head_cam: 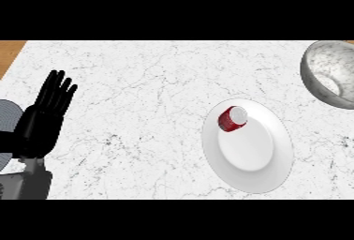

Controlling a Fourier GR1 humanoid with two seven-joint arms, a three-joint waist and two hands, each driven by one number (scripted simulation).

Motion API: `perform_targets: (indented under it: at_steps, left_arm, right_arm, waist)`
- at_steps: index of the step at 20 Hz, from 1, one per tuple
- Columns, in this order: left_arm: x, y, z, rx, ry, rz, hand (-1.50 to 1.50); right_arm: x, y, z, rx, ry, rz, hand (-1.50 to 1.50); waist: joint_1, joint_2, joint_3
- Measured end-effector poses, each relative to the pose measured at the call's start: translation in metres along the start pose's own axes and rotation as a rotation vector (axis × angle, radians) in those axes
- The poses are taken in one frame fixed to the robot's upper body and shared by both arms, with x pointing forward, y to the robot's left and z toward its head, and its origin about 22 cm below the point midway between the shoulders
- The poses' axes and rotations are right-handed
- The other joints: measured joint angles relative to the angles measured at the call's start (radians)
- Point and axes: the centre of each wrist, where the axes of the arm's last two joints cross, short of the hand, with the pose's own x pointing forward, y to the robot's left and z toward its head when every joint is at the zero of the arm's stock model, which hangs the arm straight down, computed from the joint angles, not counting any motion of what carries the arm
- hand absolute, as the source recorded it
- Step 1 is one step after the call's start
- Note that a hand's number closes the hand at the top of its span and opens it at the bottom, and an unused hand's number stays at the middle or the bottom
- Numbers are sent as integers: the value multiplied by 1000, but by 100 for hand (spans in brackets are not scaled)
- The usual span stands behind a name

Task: Pick the cupcake from the plate and place it in the bowl

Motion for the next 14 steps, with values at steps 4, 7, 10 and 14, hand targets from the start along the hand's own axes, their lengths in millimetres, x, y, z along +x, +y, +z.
perform_targets:
  at_steps: [4, 7, 10, 14]
  left_arm:
    - [1, 0, -3, -9, -6, 1, 0]
    - [3, -2, -4, -21, -4, 7, 0]
    - [3, -8, -3, -35, -6, 7, 0]
    - [4, -12, -2, -46, -9, 13, 0]
  right_arm:
    - [-36, 16, -27, 8, 41, -15, 150]
    - [-57, 26, -40, 40, 70, -8, 150]
    - [-75, 36, -48, 110, 119, 24, 150]
    - [-98, 52, -51, 193, 218, -43, -150]
  waist:
    - [11, 5, 1]
    - [21, 8, 1]
    - [33, 13, 2]
    - [43, 18, 4]
